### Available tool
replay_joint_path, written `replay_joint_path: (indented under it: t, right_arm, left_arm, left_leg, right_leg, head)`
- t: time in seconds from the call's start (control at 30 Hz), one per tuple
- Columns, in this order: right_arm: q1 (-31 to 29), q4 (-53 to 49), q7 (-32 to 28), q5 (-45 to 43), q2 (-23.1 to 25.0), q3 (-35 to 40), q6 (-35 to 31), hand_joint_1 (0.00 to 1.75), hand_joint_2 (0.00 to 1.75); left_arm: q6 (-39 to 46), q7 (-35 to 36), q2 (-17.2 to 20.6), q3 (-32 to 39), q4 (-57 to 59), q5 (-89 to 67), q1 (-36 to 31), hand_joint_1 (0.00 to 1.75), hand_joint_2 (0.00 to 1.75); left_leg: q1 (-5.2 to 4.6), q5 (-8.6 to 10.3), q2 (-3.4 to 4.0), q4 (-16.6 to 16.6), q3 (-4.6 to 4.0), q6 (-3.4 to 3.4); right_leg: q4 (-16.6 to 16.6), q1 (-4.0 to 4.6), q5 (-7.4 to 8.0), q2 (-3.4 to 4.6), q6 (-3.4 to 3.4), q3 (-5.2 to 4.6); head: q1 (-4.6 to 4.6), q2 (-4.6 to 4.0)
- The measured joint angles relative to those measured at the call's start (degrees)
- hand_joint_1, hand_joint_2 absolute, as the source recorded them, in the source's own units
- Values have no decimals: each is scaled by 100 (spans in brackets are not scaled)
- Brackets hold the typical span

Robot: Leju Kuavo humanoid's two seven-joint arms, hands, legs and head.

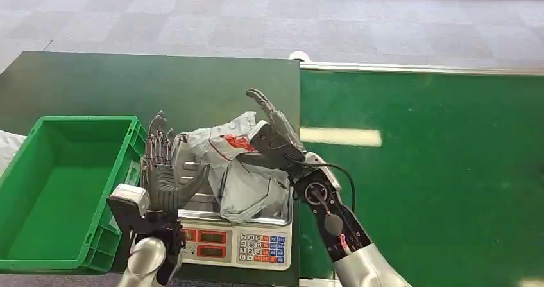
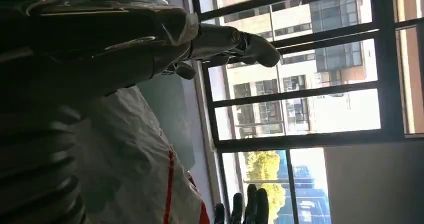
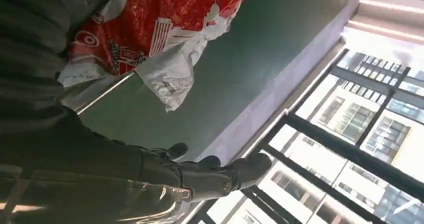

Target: Moved the parcel from conveyor to table for the left to box.

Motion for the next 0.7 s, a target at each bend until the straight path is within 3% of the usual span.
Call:
replay_joint_path:
  t: [0.37,0.7]
  right_arm:
    - [165,-603,-234,-444,-241,-818,-498,0,175]
    - [493,-1141,-260,-524,-540,-1508,-542,0,175]
  left_arm:
    - [-17,-11,-17,85,2,4,30,0,175]
    - [-7,-61,11,168,-17,44,241,0,175]
  left_leg:
    - [0,0,-6,4,-4,0]
    - [0,0,1,4,-3,0]
  right_leg:
    - [0,-1,0,-3,0,0]
    - [-1,0,2,0,2,-2]
  head:
    - [2,0]
    - [0,0]
